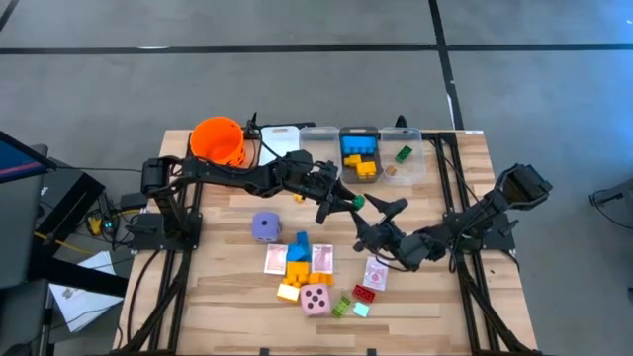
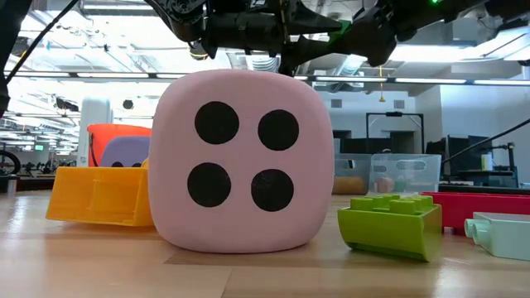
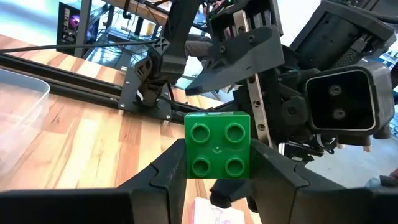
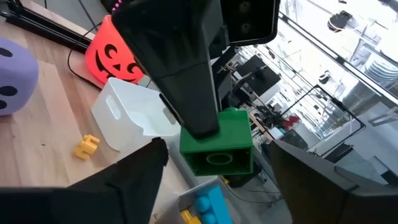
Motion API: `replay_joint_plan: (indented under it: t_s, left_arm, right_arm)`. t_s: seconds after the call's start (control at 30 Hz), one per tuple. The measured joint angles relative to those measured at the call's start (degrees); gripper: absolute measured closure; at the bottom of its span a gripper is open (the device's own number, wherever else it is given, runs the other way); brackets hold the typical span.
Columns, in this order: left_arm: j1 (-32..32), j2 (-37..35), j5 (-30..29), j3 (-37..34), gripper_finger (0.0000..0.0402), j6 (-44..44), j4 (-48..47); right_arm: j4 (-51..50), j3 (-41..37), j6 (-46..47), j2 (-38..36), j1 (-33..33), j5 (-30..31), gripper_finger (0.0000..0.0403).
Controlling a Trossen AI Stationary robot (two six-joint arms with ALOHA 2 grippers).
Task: Pick & Place Toys
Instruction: Put the small green game piece into the right transparent bin
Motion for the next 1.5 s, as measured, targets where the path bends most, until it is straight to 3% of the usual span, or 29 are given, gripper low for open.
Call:
replay_joint_plan:
  t_s: [0.4, 0.63, 0.97, 1.17, 1.5]
  left_arm:
    - [0.1, 0.0, 0.0, 0.0, 0.0272, -1.1, -0.4]
    - [0.2, 0.0, -0.1, 0.0, 0.0261, -0.6, -0.2]
    - [3.3, 0.0, 0.3, 0.0, 0.0168, 0.5, -0.4]
    - [6.5, -3.0, 0.4, 0.0, 0.0145, 0.9, -6.9]
    - [7.5, -11.2, 0.5, 0.0, 0.0144, 3.6, -21.2]
  right_arm:
    - [-0.3, -0.1, -0.6, 0.0, -0.1, -0.6, 0.0279]
    - [-0.2, -0.1, -0.4, 0.1, -0.1, -0.1, 0.0282]
    - [0.1, 0.0, 2.2, 0.0, -0.1, 4.8, 0.028]
    - [0.1, 0.0, 6.1, 0.0, -1.5, 12.6, 0.028]
    - [-0.1, -4.3, 14.8, -2.8, -6.0, 10.4, 0.028]
